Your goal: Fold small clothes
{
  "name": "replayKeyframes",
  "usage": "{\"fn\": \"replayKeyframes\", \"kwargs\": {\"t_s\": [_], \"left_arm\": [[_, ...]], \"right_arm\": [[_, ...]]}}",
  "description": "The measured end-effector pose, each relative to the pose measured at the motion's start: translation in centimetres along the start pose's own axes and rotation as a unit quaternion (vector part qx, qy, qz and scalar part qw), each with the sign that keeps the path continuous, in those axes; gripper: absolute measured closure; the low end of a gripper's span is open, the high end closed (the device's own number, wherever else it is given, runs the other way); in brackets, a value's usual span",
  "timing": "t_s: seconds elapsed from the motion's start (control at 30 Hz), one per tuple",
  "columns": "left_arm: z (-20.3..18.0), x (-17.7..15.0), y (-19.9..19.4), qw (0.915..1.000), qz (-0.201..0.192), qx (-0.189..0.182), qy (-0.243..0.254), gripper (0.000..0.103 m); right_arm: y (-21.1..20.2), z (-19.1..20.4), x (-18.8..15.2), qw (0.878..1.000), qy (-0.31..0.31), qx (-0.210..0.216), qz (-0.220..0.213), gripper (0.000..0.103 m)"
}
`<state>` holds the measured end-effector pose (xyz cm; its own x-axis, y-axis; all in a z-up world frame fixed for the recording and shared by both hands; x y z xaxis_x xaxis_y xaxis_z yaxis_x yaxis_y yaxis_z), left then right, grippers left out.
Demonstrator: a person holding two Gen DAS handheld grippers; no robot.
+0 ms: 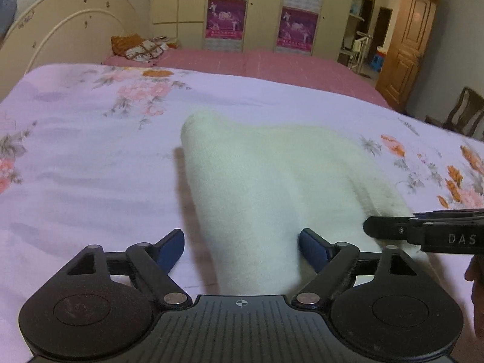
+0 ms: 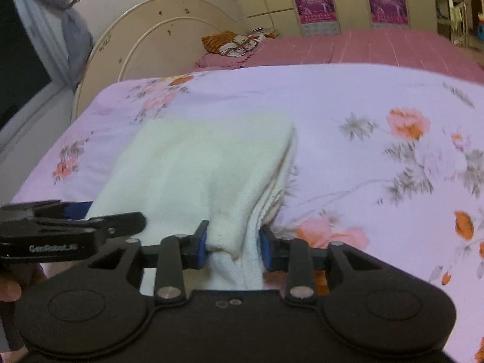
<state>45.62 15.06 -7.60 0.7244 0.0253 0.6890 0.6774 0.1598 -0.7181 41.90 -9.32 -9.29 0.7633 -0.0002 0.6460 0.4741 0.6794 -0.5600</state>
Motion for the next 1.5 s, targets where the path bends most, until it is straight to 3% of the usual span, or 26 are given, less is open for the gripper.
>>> {"fn": "replayKeyframes", "kwargs": {"t_s": [0.17,0.23,0.3,0.47,0.57,0.63,0.7,0.8,0.97,1.03,1.1,1.13,1.37,1.47,1.5], "left_arm": [[2.5,-0.3,-1.5,0.9992,-0.021,0.009,-0.032,0.018],[3.3,-0.5,-2.9,0.9982,-0.037,0.025,-0.039,0.018],[3.4,-0.6,-3.9,0.9977,-0.048,0.03,-0.036,0.018],[1.5,-1.3,-4.5,0.9982,-0.053,0.022,-0.019,0.018],[0.6,-2.8,-4.3,0.999,-0.035,0.016,-0.024,0.018],[0.1,-4.1,-3.8,0.9992,-0.01,0.027,-0.027,0.018],[0.2,-5.1,-3.4,0.9987,0.002,0.03,-0.041,0.018],[0.5,-6.2,-4.6,0.9978,-0.004,0.027,-0.06,0.018],[0.1,-9.0,-6.5,0.9975,0.0,0.023,-0.067,0.018],[-0.2,-10.2,-6.6,0.9978,0.008,0.027,-0.061,0.018],[-0.3,-11.1,-7.1,0.9977,0.008,0.034,-0.057,0.018],[-0.4,-11.2,-7.4,0.9979,0.009,0.039,-0.052,0.018],[-0.4,-12.2,-11.6,0.9978,-0.005,0.044,-0.05,0.018],[-0.8,-12.8,-14.2,0.9973,-0.022,0.051,-0.047,0.015],[-0.9,-13.0,-15.1,0.9971,-0.027,0.053,-0.047,0.009]], "right_arm": [[-0.3,-0.2,0.1,1.0,-0.006,-0.004,0.007,0.055],[-1.0,-0.5,0.1,1.0,-0.02,-0.012,0.013,0.044],[-2.0,-0.2,0.3,0.999,-0.036,-0.031,0.003,0.04],[-3.7,3.2,0.4,0.994,-0.092,-0.052,-0.038,0.065],[-3.3,5.3,-0.6,0.992,-0.124,-0.019,-0.017,0.076],[-2.6,5.7,-1.4,0.989,-0.145,-0.028,0.007,0.084],[-1.3,4.6,-2.0,0.985,-0.145,-0.08,0.04,0.081],[-2.3,3.0,-2.0,0.992,-0.101,-0.073,0.035,0.077],[-5.7,5.4,-3.6,0.989,-0.133,-0.057,0.014,0.077],[-6.1,6.1,-5.1,0.989,-0.136,-0.044,0.034,0.075],[-5.4,6.1,-7.2,0.984,-0.149,-0.065,0.069,0.076],[-5.0,5.7,-8.2,0.983,-0.148,-0.079,0.08,0.074],[-8.8,7.1,-8.6,0.988,-0.11,-0.096,0.04,0.07],[-11.8,8.1,-9.2,0.991,-0.103,-0.09,0.011,0.049],[-12.8,8.3,-9.5,0.991,-0.099,-0.086,0.002,0.034]]}}
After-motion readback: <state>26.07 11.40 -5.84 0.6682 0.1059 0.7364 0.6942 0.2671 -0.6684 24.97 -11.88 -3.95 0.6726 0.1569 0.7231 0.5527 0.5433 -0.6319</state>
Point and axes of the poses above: each gripper's, at about its wrist camera, not at the fingertips, and y roughly the way its jaws point, z to its left, x to its top, the point moved 1 cm from there along y, roughly the way its jaws point, and after that the axes turned 15 degrees about x, right-handed, at the moved point
